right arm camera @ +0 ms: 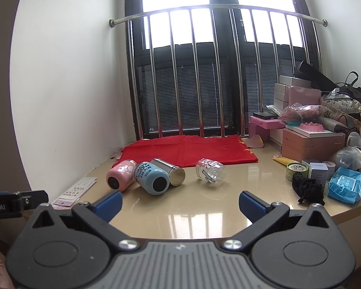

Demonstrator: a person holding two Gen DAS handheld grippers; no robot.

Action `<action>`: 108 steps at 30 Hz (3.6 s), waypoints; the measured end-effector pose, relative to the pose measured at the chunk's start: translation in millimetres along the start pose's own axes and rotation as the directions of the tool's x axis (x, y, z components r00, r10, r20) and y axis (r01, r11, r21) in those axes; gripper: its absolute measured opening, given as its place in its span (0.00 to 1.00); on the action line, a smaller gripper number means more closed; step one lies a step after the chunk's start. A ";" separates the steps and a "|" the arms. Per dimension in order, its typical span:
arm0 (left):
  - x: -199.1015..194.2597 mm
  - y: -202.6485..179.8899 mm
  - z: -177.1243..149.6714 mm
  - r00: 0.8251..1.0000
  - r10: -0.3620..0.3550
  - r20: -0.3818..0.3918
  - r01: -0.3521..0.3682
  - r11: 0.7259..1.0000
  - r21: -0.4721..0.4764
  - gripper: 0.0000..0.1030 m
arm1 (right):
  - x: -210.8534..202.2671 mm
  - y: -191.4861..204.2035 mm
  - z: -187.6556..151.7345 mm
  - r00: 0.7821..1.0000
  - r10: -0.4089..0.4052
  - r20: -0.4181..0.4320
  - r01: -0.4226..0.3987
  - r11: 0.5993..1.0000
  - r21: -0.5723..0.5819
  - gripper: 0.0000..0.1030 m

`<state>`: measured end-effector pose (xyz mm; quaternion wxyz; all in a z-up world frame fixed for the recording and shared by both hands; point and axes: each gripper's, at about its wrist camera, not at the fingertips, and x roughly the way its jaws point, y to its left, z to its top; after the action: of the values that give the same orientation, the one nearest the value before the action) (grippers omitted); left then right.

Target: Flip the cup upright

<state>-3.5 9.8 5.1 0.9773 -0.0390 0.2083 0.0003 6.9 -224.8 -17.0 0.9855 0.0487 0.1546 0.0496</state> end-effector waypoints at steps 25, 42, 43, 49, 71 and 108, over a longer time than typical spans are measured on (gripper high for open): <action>116.8 -14.3 58.9 0.997 0.017 -0.070 -0.020 0.999 -0.034 1.00 | 123.2 -31.0 45.0 0.998 0.055 -0.023 -0.056 0.997 -0.053 1.00; 319.3 -95.8 134.6 0.983 0.002 -0.184 0.018 0.994 0.106 1.00 | 295.3 -116.9 89.9 0.994 0.057 -0.092 -0.061 0.997 -0.045 1.00; 332.1 -105.6 135.9 0.981 -0.012 -0.193 0.036 0.992 0.123 1.00 | 303.3 -124.8 91.4 0.994 0.048 -0.095 -0.053 0.998 -0.043 1.00; 392.1 -163.8 130.5 0.961 -0.095 -0.260 0.155 0.963 0.220 1.00 | 338.9 -171.7 95.0 0.994 -0.015 -0.108 0.012 0.999 -0.035 1.00; 468.7 -284.7 86.1 0.813 -0.135 -0.566 0.543 0.528 0.653 1.00 | 371.4 -284.9 93.8 0.970 -0.178 -0.166 0.187 0.982 0.038 1.00; 422.9 -309.0 37.4 0.640 -0.133 -0.757 0.732 0.405 0.548 0.79 | 371.6 -286.7 103.2 0.968 -0.142 -0.206 0.157 0.986 0.057 1.00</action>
<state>403.1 -302.0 -109.5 0.7090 0.3698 0.4629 -0.3825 414.5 -475.1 -62.6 0.9632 0.0676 0.2587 -0.0260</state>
